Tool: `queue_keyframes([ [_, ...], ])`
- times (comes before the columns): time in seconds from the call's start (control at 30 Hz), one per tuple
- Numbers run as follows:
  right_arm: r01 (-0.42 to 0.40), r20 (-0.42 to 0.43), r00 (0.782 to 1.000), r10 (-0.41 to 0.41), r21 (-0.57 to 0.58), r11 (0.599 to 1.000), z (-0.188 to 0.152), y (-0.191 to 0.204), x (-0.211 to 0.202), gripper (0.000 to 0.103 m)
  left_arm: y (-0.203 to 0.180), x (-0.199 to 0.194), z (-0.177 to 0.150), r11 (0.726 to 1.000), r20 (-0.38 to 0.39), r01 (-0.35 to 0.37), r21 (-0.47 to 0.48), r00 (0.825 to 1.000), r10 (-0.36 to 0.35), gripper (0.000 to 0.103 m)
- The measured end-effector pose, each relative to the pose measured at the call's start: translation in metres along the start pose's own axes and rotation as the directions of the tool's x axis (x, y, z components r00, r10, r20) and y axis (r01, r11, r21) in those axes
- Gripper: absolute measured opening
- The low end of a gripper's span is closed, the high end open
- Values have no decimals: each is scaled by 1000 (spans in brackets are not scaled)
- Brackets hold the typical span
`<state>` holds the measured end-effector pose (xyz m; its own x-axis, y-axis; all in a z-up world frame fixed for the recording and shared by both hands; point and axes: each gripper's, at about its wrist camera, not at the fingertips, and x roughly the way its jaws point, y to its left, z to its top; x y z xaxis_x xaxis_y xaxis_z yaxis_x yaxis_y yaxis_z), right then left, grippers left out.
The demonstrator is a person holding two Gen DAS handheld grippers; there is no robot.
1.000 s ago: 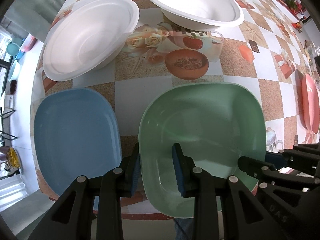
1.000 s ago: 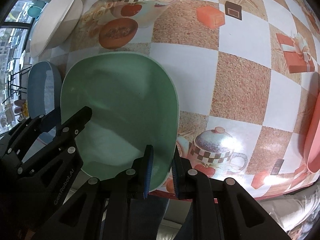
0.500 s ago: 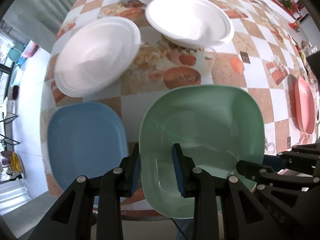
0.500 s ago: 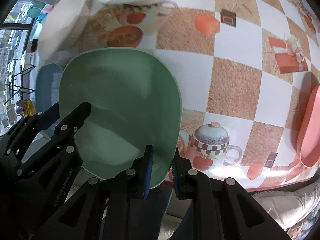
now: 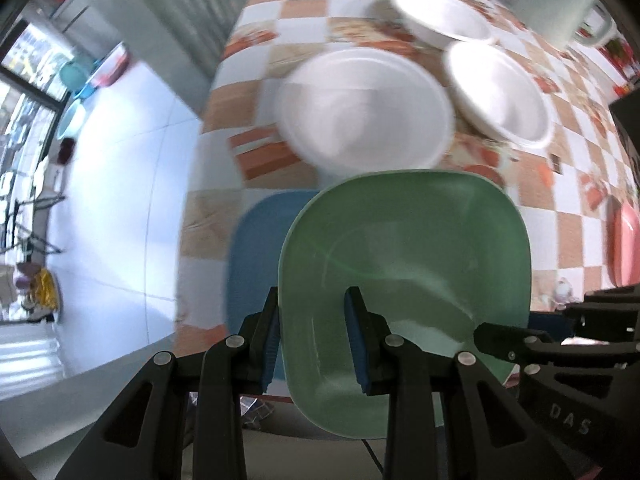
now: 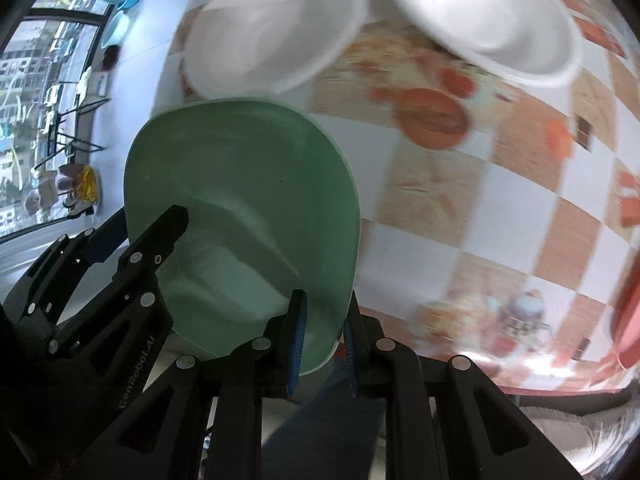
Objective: Organize plates and bowls
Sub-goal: 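Lift the green plate with the left gripper and lower it onto the blue plate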
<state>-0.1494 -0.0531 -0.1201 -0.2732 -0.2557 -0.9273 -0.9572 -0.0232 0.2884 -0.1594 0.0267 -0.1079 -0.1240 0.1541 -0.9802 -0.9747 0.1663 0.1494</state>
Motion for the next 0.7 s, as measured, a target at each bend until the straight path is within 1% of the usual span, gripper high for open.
queue_keyframes([
  [0.07,-13,-9,1000,13,-4,1000,2,7,7,20,13,3,0,1000,-4,-20,-17,1000,20,33],
  [0.2,-25,-26,999,25,-3,1000,4,15,20,20,29,10,1,998,-14,-54,-20,998,54,33],
  [0.43,-31,-44,998,32,27,999,10,14,42,20,38,25,2,999,-28,-47,-4,999,47,33],
  [0.5,-48,-42,998,49,24,999,11,14,44,20,38,26,1,999,-17,-45,-7,999,45,39],
  [0.53,-55,-39,998,56,16,998,10,11,43,20,39,25,1,999,-11,-37,-12,999,37,46],
  [0.57,-53,-38,998,53,4,999,8,6,40,21,39,24,1,999,-3,-37,-17,999,37,56],
  [0.6,-38,-37,999,38,-9,999,8,4,38,27,39,22,1,999,7,-47,-20,999,47,62],
  [0.63,-27,-31,999,26,-18,999,4,-2,33,31,39,19,0,998,24,-67,-23,997,67,70],
  [0.67,-16,-20,1000,16,-23,1000,2,-5,30,44,39,18,-1,997,35,-77,-26,996,78,74],
  [0.7,-9,-7,1000,9,-27,1000,-1,-12,25,59,41,14,-2,996,50,-78,-40,996,80,75],
])
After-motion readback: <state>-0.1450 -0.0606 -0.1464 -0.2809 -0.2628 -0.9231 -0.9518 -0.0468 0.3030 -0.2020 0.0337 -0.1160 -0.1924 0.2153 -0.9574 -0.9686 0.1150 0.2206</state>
